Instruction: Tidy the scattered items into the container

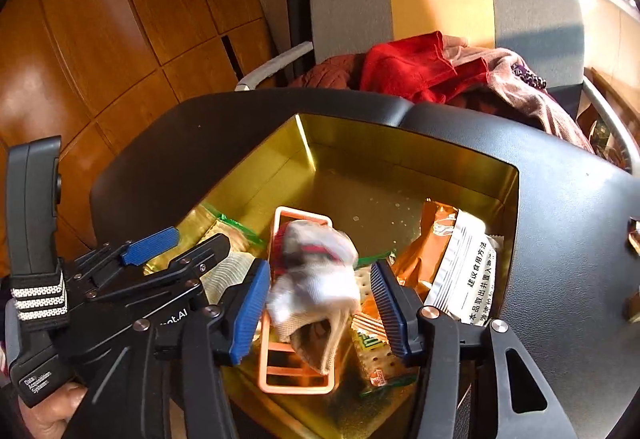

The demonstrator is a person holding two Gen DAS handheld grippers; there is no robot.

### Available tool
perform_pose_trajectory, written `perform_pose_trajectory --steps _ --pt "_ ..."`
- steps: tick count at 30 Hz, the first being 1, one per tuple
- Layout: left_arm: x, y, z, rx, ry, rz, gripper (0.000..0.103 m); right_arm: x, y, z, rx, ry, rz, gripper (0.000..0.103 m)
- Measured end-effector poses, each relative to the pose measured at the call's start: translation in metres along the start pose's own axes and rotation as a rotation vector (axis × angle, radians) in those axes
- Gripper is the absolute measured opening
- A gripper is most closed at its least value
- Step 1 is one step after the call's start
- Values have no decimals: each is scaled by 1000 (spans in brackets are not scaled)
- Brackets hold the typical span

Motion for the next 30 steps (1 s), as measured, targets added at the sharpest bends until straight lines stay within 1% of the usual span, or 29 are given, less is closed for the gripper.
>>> perform_pose_trajectory --steps 5,7,10,12,14,17,19,23,26,30 --pt "0 -17 6 11 5 37 59 3 -12 8 3 36 17 55" --pt "-1 -25 12 27 13 55 59 6 -20 18 10 70 27 60" --pt "-2 -35 27 70 34 67 59 12 -34 45 30 146 48 65" --pt "-1 -39 44 111 59 66 59 18 -45 72 62 206 63 69" --pt "-1 -42 67 157 104 56 59 28 -56 104 93 265 69 69" --pt "5 -43 113 239 189 31 59 47 -74 156 157 358 80 69" --pt "12 -41 150 301 268 11 59 63 -86 194 200 428 81 70" --pt "26 -32 227 394 416 -36 59 101 -111 264 304 531 75 70" --pt "38 -20 277 429 513 -62 59 129 -129 313 380 599 64 71" --pt "50 0 333 466 598 -105 59 160 -154 372 461 697 64 72"
Point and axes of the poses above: each gripper's, at about its wrist camera, not at the fingertips, and y roughly the way its jaws point, z to its right, x to its underside, the point moved 7 cm from there along y, roughly the way its jaws point, and after that the axes turned 7 degrees about x, right-handed, at the moved point
